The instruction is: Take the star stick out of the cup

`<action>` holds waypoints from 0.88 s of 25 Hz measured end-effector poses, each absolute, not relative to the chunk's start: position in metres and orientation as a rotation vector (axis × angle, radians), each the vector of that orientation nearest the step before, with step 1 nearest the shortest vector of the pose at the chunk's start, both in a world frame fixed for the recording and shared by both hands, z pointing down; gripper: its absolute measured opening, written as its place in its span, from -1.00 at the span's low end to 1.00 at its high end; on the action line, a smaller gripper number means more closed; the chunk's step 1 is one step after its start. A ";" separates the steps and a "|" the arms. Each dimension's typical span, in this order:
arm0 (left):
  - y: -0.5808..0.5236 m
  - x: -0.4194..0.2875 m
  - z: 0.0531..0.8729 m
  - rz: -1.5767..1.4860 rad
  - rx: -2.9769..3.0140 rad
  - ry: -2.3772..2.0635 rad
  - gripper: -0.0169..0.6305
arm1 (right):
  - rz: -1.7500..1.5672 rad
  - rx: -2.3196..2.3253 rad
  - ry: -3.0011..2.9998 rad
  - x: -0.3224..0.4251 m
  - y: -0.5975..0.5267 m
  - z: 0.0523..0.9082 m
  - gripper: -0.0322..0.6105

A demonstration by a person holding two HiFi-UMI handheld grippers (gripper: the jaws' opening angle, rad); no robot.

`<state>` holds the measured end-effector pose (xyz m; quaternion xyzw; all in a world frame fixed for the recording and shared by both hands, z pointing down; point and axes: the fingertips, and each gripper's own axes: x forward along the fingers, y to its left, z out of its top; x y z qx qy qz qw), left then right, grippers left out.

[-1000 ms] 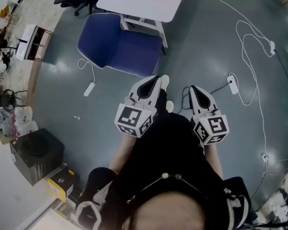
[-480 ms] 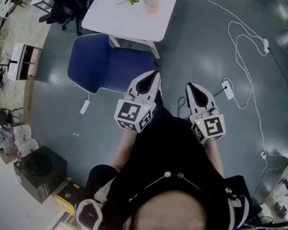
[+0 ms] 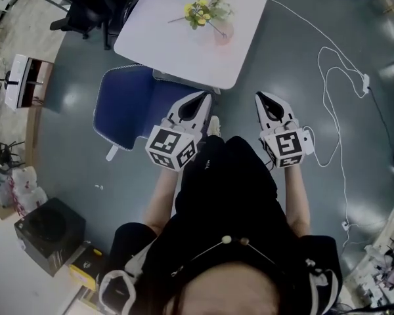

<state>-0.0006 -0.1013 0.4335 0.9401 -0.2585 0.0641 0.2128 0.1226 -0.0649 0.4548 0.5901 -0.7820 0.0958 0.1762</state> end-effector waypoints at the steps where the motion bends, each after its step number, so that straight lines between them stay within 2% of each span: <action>1: -0.108 -0.001 0.435 0.183 2.600 -0.727 -0.94 | 0.277 1.639 -2.220 0.126 -0.082 0.460 -0.89; 4: -0.123 -0.004 0.441 0.212 2.585 -0.779 -0.94 | 0.283 1.572 -2.238 0.136 -0.135 0.471 -0.88; 8: -0.131 -0.013 0.447 0.258 2.577 -0.874 -0.94 | 0.275 1.433 -2.242 0.138 -0.210 0.495 -0.74; 13: -0.133 -0.027 0.451 0.190 2.468 -0.966 -0.94 | 0.282 1.250 -2.214 0.124 -0.282 0.536 -0.71; 16: -0.140 -0.031 0.451 0.181 2.437 -1.027 -0.94 | 0.276 1.141 -2.166 0.116 -0.311 0.561 -0.62; 22: -0.151 -0.040 0.453 0.180 2.382 -1.154 -0.94 | 0.235 1.001 -2.095 0.104 -0.356 0.591 -0.63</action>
